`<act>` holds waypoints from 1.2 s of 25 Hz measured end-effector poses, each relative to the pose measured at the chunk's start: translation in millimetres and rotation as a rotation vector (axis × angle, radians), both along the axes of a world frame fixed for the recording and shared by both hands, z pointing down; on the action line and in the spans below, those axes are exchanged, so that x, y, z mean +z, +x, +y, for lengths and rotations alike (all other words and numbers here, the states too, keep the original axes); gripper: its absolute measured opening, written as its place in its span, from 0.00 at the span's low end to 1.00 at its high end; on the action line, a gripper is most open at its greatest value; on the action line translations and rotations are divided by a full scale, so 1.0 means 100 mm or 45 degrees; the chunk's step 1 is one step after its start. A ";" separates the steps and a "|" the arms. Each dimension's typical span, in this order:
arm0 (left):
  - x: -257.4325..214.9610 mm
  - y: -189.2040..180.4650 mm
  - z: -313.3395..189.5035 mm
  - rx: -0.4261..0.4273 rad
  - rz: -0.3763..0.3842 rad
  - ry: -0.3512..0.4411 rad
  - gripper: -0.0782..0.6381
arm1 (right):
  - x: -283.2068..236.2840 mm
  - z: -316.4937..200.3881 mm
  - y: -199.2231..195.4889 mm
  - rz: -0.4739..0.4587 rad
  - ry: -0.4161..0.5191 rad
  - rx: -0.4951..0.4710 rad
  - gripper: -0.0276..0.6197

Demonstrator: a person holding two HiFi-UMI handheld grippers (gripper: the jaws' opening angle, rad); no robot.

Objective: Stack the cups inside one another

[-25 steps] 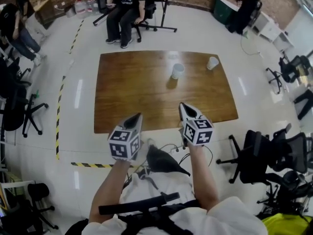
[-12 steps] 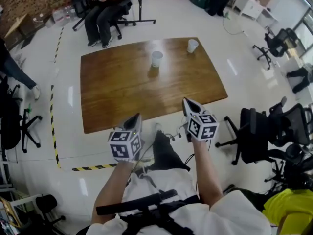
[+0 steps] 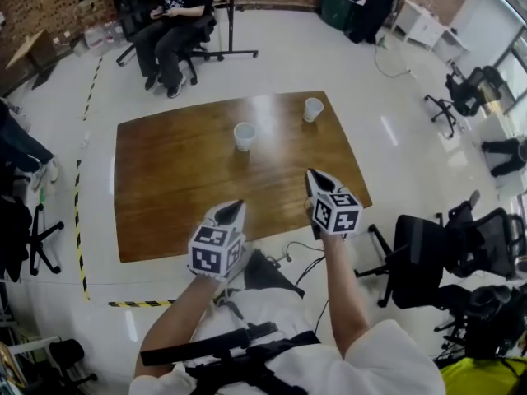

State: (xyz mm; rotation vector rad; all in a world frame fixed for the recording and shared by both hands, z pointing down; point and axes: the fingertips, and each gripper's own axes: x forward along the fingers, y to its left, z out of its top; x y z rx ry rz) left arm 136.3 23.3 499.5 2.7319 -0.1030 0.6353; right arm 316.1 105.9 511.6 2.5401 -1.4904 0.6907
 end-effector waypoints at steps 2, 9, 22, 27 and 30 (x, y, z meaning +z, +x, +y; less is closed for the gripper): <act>-0.03 0.26 -0.03 0.016 -0.005 0.010 0.10 | 0.00 -0.08 0.28 0.009 -0.015 -0.005 0.12; -0.11 1.08 -0.06 0.056 -0.003 -0.005 0.10 | 0.14 -0.36 1.07 0.048 -0.129 -0.080 0.24; -0.01 2.08 -0.17 0.064 -0.027 -0.073 0.10 | 0.35 -0.84 2.00 0.152 -0.334 -0.241 0.24; 0.11 2.29 -0.21 0.069 -0.060 -0.089 0.10 | 0.54 -1.01 2.37 0.174 -0.432 -0.283 0.24; 0.17 2.40 -0.23 0.060 -0.065 -0.097 0.10 | 0.68 -1.09 2.53 0.173 -0.487 -0.311 0.24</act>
